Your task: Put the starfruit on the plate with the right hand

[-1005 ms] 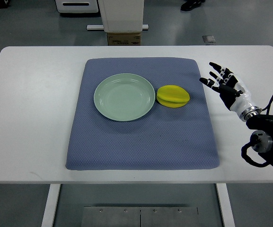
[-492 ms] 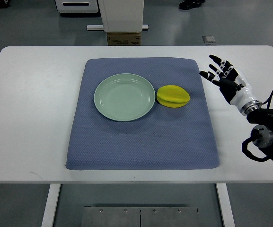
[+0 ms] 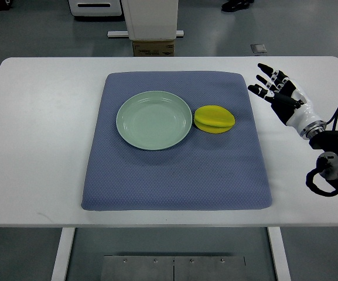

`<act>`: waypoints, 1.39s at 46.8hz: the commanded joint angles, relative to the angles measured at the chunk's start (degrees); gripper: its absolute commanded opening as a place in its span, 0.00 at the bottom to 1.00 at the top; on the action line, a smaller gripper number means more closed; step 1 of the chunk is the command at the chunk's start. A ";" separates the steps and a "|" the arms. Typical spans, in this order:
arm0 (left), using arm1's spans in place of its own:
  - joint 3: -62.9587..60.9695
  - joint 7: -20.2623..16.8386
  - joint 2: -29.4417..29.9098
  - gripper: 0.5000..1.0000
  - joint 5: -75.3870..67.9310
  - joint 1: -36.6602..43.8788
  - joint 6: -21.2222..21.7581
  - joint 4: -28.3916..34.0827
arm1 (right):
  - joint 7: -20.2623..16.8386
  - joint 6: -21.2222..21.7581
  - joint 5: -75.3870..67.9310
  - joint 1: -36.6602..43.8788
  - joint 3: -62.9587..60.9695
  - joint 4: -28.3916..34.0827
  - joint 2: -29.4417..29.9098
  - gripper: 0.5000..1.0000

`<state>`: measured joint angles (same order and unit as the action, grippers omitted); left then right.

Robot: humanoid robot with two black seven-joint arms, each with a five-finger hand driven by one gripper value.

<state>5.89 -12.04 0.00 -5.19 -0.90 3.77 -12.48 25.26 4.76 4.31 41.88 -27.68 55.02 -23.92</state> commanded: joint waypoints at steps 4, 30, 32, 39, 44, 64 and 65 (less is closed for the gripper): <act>0.00 0.00 0.00 1.00 0.00 0.02 0.01 0.00 | 0.06 0.07 0.18 0.04 0.09 -0.08 -0.51 1.00; 0.00 0.00 0.00 1.00 0.00 0.02 0.01 0.00 | 3.66 0.07 18.97 1.18 0.35 1.85 -5.08 1.00; 0.00 0.00 0.00 1.00 0.00 0.02 0.01 -0.08 | 3.75 -0.02 21.35 1.62 0.35 1.85 -5.08 1.00; 0.00 0.00 0.00 1.00 0.00 0.02 0.01 0.00 | 3.83 -0.46 28.91 3.29 0.61 1.85 -4.82 1.00; 0.00 0.00 0.00 1.00 0.00 0.02 0.01 0.00 | 3.75 -0.81 32.87 5.92 3.59 1.94 -4.56 1.00; 0.00 0.00 0.00 1.00 0.00 0.02 0.01 0.00 | 2.78 -10.56 34.10 18.76 29.88 -0.52 0.10 1.00; 0.00 0.00 0.00 1.00 0.00 0.02 0.01 0.00 | 2.78 -10.56 34.10 18.85 30.32 -0.87 0.54 1.00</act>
<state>5.89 -12.04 0.00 -5.19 -0.88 3.78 -12.49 28.22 -5.53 38.43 60.24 1.07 55.06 -24.33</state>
